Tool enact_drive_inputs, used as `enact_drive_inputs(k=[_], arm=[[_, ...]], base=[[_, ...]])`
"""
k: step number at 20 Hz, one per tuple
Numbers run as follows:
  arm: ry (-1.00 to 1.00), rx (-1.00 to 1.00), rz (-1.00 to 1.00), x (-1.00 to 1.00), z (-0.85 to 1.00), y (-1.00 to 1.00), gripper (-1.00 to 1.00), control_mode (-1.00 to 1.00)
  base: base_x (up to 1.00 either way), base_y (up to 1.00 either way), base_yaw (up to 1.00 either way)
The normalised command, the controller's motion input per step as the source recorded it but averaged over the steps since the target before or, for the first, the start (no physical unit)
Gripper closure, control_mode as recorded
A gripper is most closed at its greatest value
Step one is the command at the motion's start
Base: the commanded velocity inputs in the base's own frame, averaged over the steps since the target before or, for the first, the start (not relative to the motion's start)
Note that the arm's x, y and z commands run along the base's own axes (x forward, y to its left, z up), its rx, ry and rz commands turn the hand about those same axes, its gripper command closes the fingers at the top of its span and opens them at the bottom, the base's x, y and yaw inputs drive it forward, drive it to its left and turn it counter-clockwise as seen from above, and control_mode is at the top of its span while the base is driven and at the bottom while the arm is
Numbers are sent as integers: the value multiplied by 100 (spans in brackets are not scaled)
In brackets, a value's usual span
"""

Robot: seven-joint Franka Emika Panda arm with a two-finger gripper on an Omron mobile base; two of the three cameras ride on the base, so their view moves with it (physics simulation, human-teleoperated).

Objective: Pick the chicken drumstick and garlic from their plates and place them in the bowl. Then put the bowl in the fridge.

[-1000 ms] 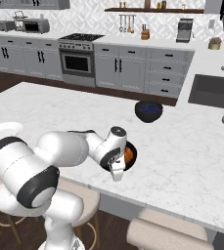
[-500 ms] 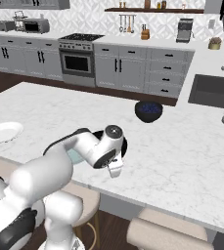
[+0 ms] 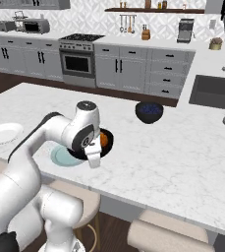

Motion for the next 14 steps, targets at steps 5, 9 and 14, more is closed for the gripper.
enact_drive_inputs(k=[5, 9, 14], arm=[[-5, -3, 0, -86, 48, 35, 100, -100], [-47, -3, 0, -98, 17, 38, 100, -100], [-20, 0, 2, -55, 42, 44, 100, -100]], base=[[0, 0, 0], [0, 0, 0], [0, 0, 0]])
